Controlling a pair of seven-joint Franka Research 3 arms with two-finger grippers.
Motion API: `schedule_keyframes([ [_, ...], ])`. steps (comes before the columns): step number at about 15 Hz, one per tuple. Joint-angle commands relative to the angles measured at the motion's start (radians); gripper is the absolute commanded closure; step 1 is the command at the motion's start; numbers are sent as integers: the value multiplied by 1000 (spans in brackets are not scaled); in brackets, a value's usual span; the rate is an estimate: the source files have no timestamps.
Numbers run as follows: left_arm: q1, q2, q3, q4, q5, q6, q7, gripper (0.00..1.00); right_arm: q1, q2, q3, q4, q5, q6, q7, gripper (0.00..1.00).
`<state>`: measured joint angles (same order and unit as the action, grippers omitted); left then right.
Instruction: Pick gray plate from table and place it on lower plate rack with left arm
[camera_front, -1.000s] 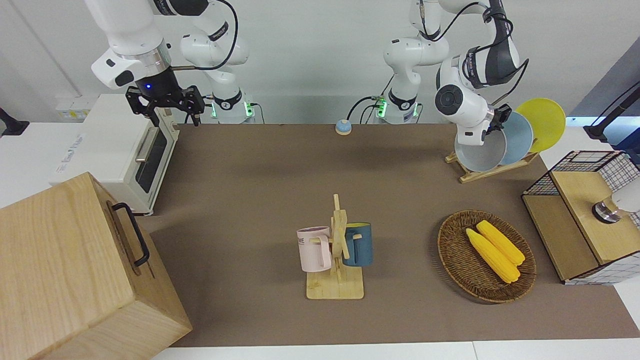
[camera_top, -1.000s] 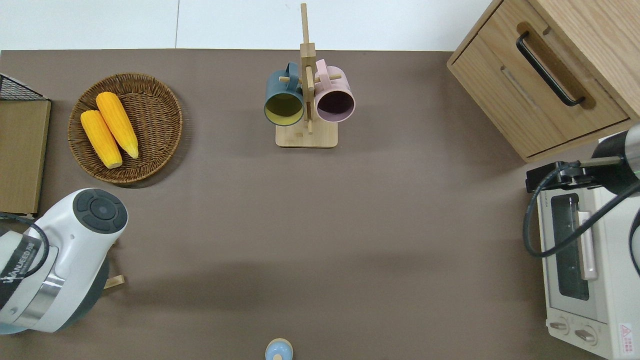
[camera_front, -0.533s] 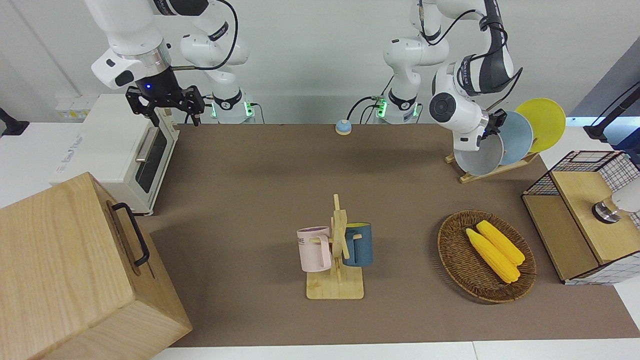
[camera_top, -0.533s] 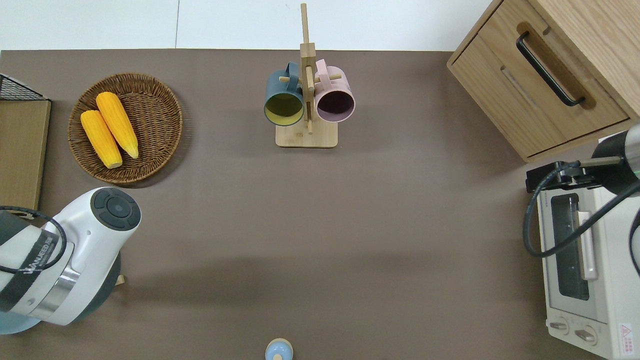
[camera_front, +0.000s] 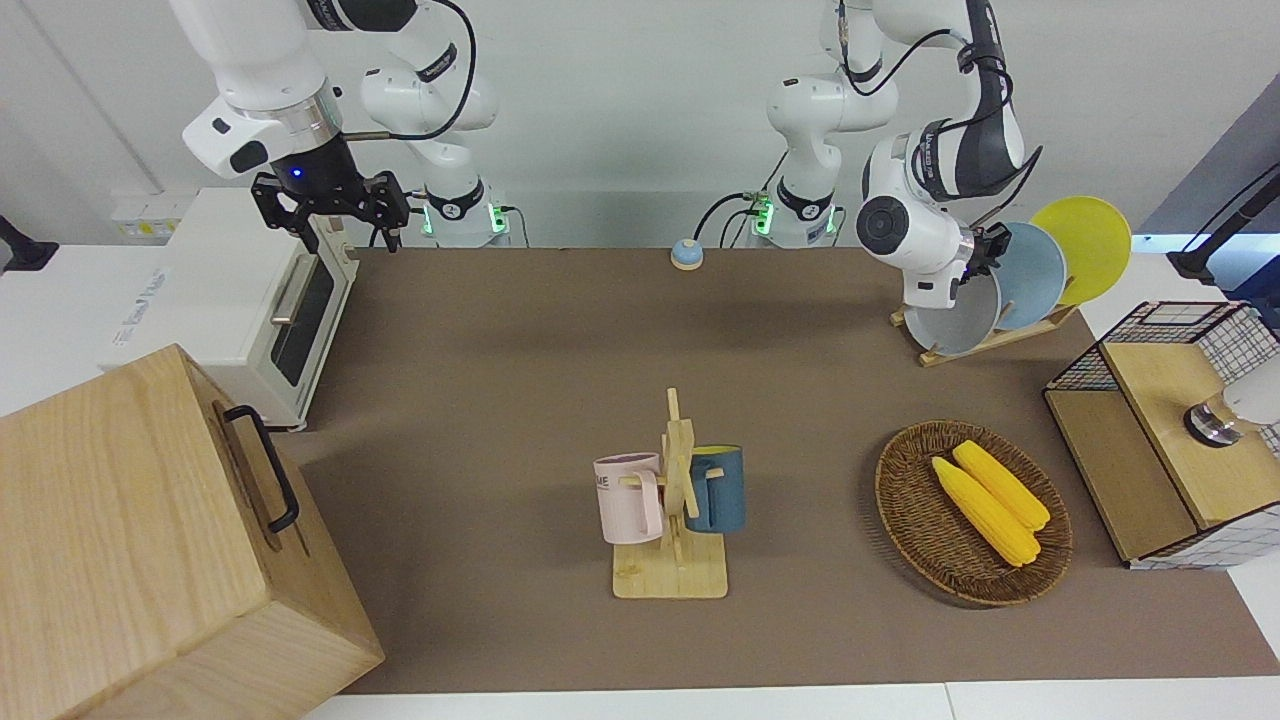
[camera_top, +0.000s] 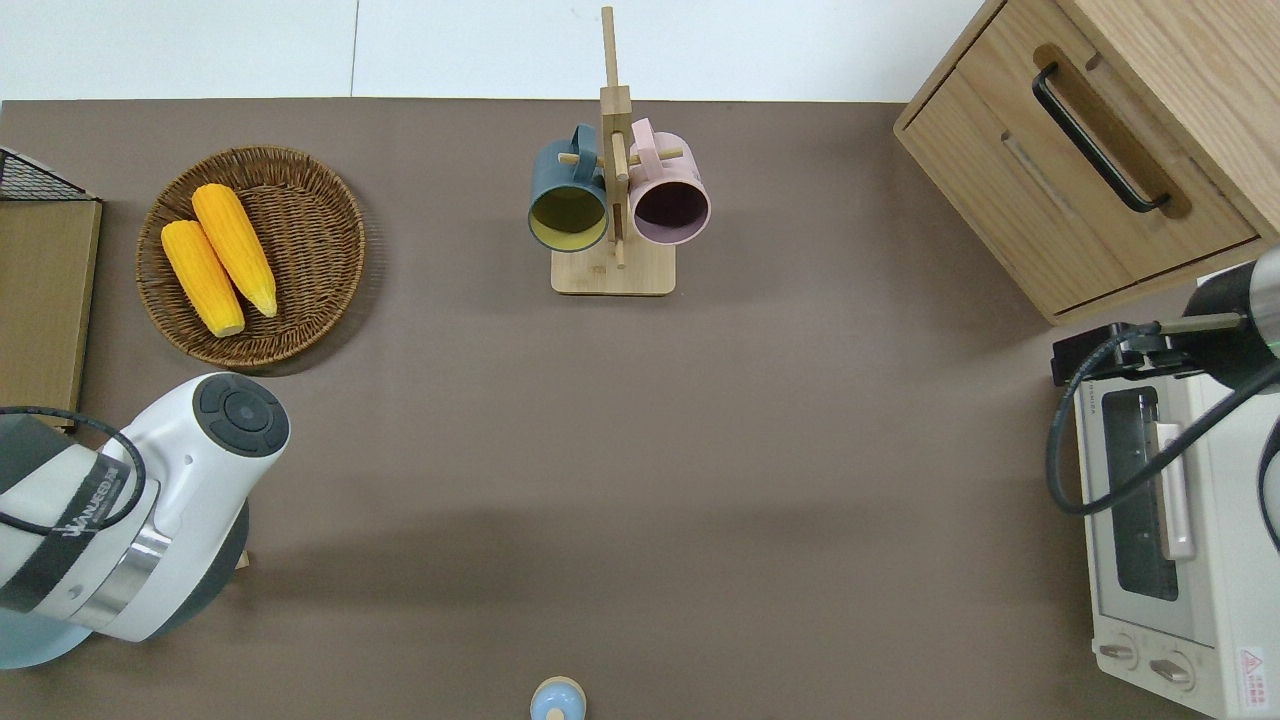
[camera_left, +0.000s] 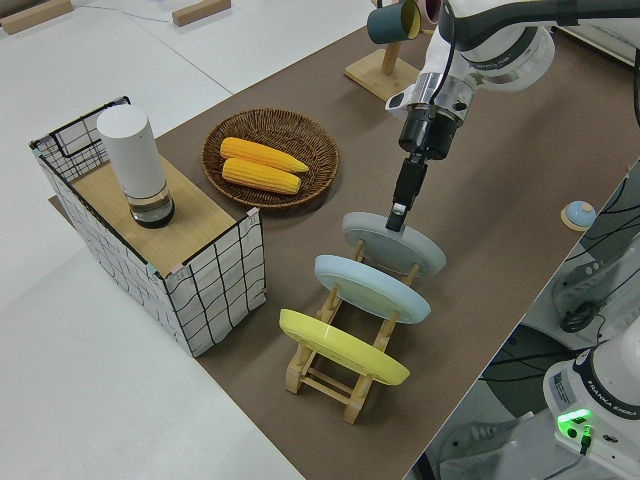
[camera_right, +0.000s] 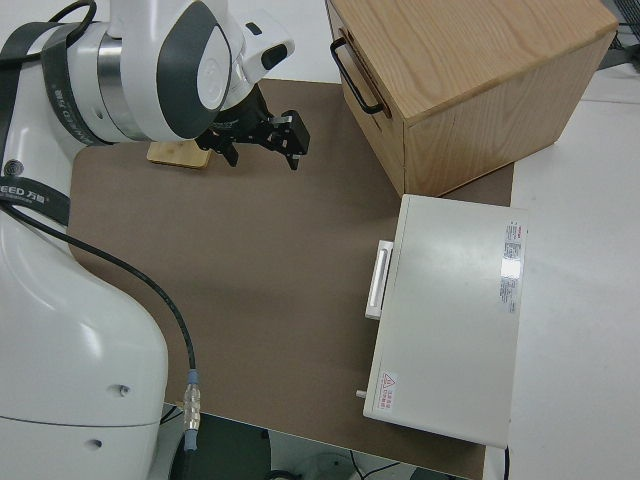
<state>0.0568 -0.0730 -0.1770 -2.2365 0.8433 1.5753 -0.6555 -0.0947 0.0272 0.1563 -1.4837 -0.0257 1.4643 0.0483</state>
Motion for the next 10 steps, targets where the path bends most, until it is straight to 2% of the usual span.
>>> schedule_keyframes([
  [1,-9,6,5,-15,25,0,-19,0,7,0,-6,6,3,-1,4,17],
  [10,-29,6,2,37,13,-12,5,0,7,0,-6,6,3,-1,4,17],
])
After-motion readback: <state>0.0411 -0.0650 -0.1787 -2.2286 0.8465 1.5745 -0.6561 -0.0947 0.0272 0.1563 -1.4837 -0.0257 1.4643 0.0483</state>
